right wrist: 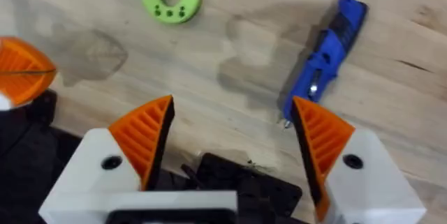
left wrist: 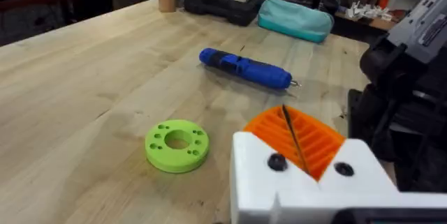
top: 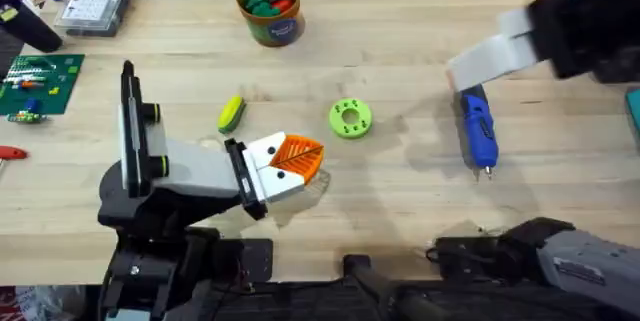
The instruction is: Pick up the gripper from the table and insert it into the empty holder that is missing its gripper. Then pick up a screw, insert it into the mounting hole, and use the screwdriver to tighten it. Finally, clean up the table by picking up the vegetable and placing it into the bucket.
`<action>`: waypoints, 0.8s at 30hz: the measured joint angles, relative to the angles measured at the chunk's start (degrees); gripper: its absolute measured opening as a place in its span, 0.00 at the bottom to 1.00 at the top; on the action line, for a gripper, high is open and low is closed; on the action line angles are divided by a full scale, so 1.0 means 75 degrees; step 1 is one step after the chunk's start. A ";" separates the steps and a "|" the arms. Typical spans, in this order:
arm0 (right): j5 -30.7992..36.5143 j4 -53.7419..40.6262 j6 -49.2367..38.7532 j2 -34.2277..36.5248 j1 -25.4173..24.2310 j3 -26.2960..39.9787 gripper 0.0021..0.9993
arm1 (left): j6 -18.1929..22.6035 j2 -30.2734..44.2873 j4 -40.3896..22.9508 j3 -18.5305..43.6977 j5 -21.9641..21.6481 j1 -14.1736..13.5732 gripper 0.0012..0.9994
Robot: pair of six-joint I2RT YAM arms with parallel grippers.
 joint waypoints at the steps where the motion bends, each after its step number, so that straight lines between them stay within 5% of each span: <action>1: 0.0023 0.0004 -0.0006 -0.0084 -0.0195 -0.0001 0.99 | 0.0000 0.0000 0.0000 0.0000 0.0000 0.0000 0.00; 13: 0.0160 0.1064 -0.0315 -0.0296 -0.2177 -0.1819 0.99 | 0.0000 0.0000 0.0000 0.0000 0.0000 0.0002 0.00; 24: 0.0160 0.3065 -0.0488 -0.0211 -0.2869 -0.3728 0.99 | -0.0001 0.0000 0.0000 0.0000 0.0000 0.0000 0.00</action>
